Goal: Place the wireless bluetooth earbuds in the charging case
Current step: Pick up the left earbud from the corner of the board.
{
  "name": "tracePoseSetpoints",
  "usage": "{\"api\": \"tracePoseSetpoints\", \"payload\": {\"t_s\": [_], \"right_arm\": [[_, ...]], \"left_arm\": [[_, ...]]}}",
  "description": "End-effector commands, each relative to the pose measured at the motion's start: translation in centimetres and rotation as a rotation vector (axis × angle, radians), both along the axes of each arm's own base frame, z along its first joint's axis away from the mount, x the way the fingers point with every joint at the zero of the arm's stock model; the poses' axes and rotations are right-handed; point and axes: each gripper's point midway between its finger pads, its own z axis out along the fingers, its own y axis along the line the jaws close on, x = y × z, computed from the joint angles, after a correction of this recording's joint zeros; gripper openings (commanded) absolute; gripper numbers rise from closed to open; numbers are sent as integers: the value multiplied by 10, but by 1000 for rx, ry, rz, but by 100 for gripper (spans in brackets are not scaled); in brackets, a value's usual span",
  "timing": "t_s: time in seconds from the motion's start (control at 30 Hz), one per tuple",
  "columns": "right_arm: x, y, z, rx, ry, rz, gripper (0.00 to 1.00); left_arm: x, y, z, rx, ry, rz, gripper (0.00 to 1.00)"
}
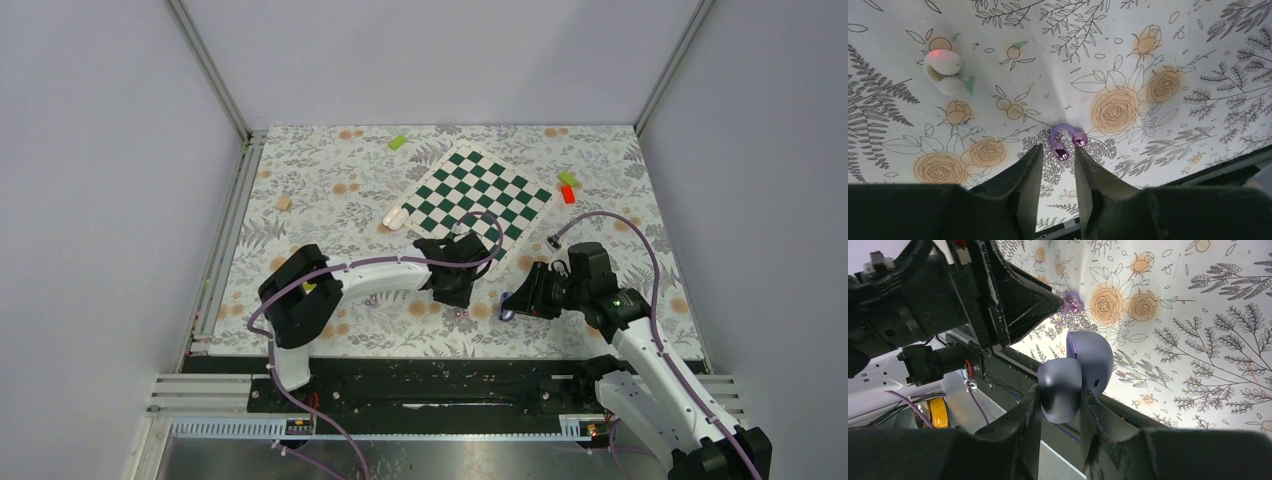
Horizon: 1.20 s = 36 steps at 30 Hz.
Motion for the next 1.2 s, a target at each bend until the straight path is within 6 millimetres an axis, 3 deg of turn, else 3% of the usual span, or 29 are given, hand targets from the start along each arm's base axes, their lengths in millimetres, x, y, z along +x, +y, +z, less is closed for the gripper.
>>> {"api": "tracePoseSetpoints", "payload": {"t_s": [0.0, 0.3, 0.93, 1.17], "right_arm": [[8, 3, 20, 21, -54, 7, 0], [9, 4, 20, 21, -54, 12, 0], [10, 4, 18, 13, -52, 16, 0], [10, 3, 18, 12, -50, 13, 0]], "left_arm": [[3, -8, 3, 5, -6, 10, 29], [-1, -9, -4, 32, 14, -12, 24], [-3, -5, -8, 72, 14, -14, 30], [-2, -3, -8, 75, 6, -6, 20]]}}
